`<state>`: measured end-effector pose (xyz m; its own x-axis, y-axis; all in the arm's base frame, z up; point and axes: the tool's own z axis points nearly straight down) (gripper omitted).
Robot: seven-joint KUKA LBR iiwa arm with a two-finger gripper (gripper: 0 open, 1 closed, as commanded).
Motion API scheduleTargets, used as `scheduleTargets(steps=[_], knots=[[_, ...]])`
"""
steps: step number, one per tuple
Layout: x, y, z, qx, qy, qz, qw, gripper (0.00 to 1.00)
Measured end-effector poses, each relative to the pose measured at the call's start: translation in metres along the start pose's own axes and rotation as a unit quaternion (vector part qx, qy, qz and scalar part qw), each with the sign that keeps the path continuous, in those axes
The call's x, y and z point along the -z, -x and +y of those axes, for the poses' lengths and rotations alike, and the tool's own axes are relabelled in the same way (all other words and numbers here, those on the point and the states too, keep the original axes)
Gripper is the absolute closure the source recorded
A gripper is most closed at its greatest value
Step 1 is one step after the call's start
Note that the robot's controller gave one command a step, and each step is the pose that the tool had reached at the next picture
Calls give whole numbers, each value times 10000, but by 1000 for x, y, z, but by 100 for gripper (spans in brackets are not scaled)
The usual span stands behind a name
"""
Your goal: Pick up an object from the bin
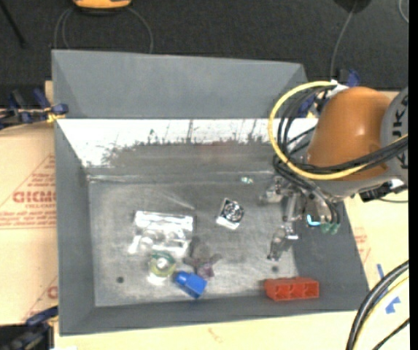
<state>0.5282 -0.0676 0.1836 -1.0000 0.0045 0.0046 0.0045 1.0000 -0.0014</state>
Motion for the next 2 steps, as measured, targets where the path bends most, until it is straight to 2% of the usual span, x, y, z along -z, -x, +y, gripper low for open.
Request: scheduleTargets(steps=[1, 2], knots=[[-67, 29, 45, -655, 20, -12, 9979, 0], [-53, -41, 76, -70, 7, -11, 10000, 0]])
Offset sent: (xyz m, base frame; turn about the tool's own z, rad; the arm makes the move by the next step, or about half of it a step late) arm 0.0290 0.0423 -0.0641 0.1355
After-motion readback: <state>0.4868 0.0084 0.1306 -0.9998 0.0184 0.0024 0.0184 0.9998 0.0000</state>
